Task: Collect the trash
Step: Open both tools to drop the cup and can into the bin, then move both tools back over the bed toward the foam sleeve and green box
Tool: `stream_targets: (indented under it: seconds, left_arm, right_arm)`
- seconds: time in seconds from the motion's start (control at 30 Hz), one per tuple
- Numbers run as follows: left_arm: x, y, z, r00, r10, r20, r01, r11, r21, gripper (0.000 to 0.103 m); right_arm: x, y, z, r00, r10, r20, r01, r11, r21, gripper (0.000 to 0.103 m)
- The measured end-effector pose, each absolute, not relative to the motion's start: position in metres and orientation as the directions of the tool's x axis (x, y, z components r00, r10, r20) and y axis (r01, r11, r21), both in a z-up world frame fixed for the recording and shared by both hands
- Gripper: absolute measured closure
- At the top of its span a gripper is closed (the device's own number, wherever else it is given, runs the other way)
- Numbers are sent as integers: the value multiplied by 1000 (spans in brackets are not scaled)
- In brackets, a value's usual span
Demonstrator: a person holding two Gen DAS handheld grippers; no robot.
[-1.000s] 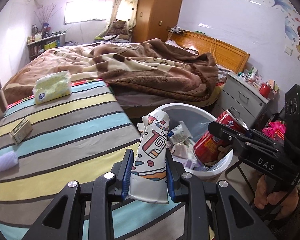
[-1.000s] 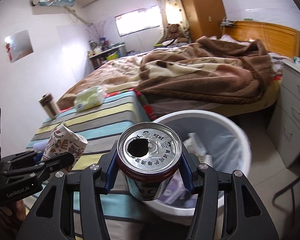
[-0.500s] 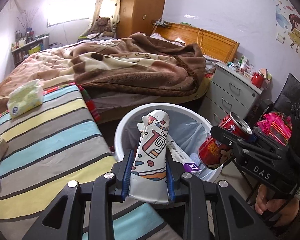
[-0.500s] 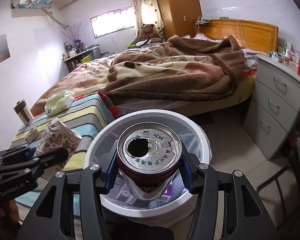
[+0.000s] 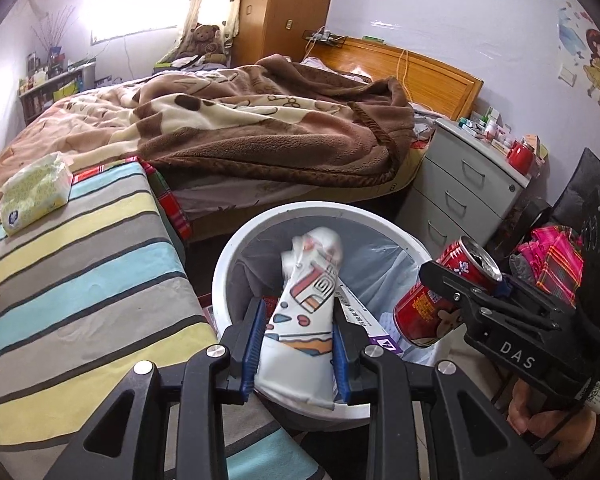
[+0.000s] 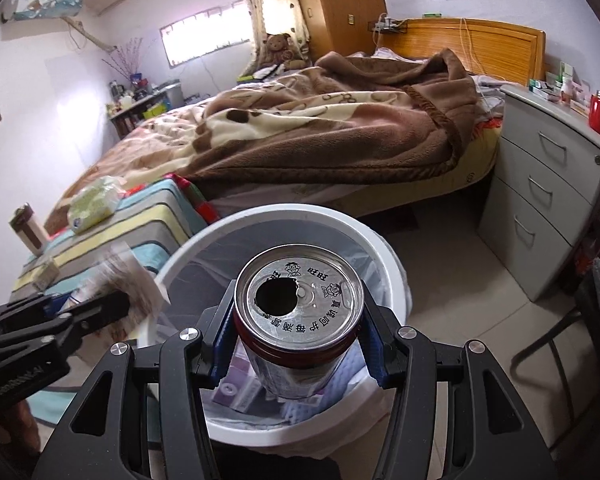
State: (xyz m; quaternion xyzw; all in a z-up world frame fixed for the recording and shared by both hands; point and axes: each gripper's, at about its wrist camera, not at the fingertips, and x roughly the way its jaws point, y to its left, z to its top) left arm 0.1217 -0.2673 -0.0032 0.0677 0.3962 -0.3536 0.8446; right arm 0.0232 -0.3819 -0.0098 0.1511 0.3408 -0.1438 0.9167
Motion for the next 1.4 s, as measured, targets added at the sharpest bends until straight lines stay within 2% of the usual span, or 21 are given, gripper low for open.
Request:
stream_targets:
  seconds: [0.03, 0.1, 0.17, 0.23, 0.3, 0.77, 1.4]
  left_arm:
    - [122, -267, -4, 439, -543, -716, 652, 741, -162, 67]
    - [123, -265, -4, 436, -548, -714, 647, 742, -174, 53]
    - [125, -263, -5, 428, -559, -710, 640, 742, -198, 49]
    - [125, -260, -3, 433, -564, -704, 638, 743, -203, 48]
    - [125, -256, -1, 436, -565, -700, 633, 746, -207, 45]
    - [118, -219, 10, 489, -555, -673, 593, 777, -210, 45]
    - [121, -135, 19, 594, -484, -643, 479, 855, -200, 45]
  right_arm:
    - [24, -382, -11, 723, -159, -673, 366, 914, 178, 49]
    - [25, -381, -12, 719, -146, -679, 356, 917, 180, 49]
    - [25, -379, -13, 714, -146, -685, 355, 919, 174, 48]
    - [25, -378, -11, 723, -145, -676, 347, 921, 174, 35]
    - [24, -377, -8, 732, -146, -666, 344, 922, 176, 32]
    - [24, -357, 5, 770, -140, -623, 317, 931, 182, 32]
    - [40, -303, 9, 802, -27, -596, 175, 966, 192, 32]
